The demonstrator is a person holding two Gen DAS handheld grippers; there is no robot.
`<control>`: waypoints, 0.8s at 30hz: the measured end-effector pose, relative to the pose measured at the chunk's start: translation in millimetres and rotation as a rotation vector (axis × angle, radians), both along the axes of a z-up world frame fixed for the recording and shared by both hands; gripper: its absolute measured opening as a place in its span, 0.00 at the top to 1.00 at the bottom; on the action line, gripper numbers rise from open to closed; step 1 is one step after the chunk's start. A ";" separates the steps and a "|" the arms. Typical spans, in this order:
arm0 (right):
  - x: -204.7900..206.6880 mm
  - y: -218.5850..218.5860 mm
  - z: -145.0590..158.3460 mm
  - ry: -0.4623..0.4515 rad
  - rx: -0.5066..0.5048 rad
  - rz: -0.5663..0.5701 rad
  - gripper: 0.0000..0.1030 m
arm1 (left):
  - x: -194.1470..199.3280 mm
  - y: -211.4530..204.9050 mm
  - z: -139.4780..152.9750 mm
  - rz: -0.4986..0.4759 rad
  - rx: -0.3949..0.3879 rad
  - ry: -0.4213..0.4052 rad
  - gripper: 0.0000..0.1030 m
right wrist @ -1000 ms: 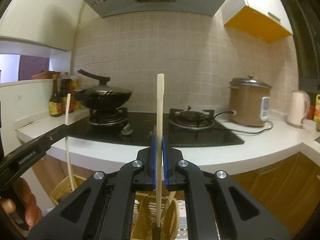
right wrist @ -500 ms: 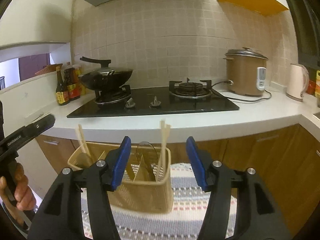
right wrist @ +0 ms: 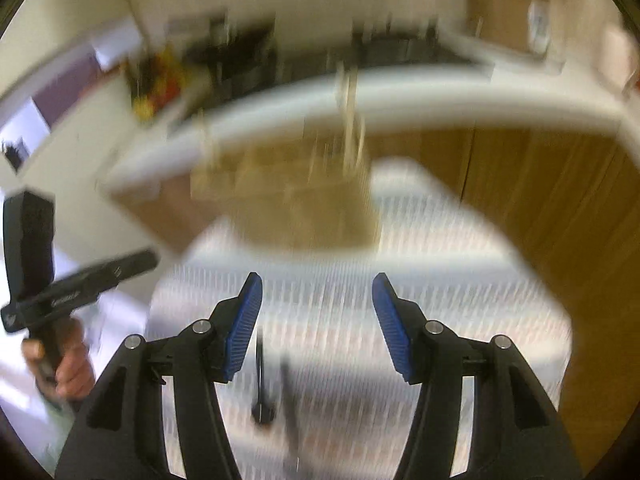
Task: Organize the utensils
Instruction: 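Move both open grippers back over the black and clear spoons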
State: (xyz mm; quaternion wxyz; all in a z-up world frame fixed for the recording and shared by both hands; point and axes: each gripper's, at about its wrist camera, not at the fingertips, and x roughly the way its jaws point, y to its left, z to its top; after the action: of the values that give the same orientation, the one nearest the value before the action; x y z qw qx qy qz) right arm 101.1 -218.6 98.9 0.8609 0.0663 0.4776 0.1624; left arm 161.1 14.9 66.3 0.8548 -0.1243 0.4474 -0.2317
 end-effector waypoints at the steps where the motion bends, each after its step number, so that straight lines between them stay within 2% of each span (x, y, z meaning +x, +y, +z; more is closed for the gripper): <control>1: -5.8 6.2 -16.5 0.060 -0.029 0.032 0.48 | -2.9 -7.4 -12.9 -0.026 0.018 0.031 0.73; 5: -38.0 24.8 -69.1 0.179 -0.127 0.128 0.48 | -13.8 -32.9 -65.7 -0.092 0.074 0.164 0.73; 8: -63.8 34.1 -95.4 0.202 -0.160 0.174 0.50 | -19.2 -42.6 -89.7 -0.104 0.082 0.208 0.73; 14: -89.2 48.3 -115.7 0.164 -0.178 0.187 0.58 | -23.8 -53.3 -113.4 -0.083 0.099 0.227 0.73; 18: -95.5 63.1 -118.4 0.126 -0.205 0.201 0.63 | -26.9 -61.5 -118.4 -0.050 0.161 0.192 0.73; 22: -99.0 87.3 -122.7 0.087 -0.298 0.224 0.64 | -27.6 -74.6 -121.2 -0.062 0.192 0.186 0.74; 24: -94.1 84.6 -126.0 0.081 -0.329 0.233 0.66 | -28.9 -84.3 -121.5 -0.062 0.231 0.160 0.74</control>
State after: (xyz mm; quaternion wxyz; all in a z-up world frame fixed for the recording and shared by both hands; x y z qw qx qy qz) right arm 7.0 -134.1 -27.0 0.8154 -0.1246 0.5366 0.1780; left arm 132.2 -69.4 -55.2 0.8174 -0.0294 0.5414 -0.1945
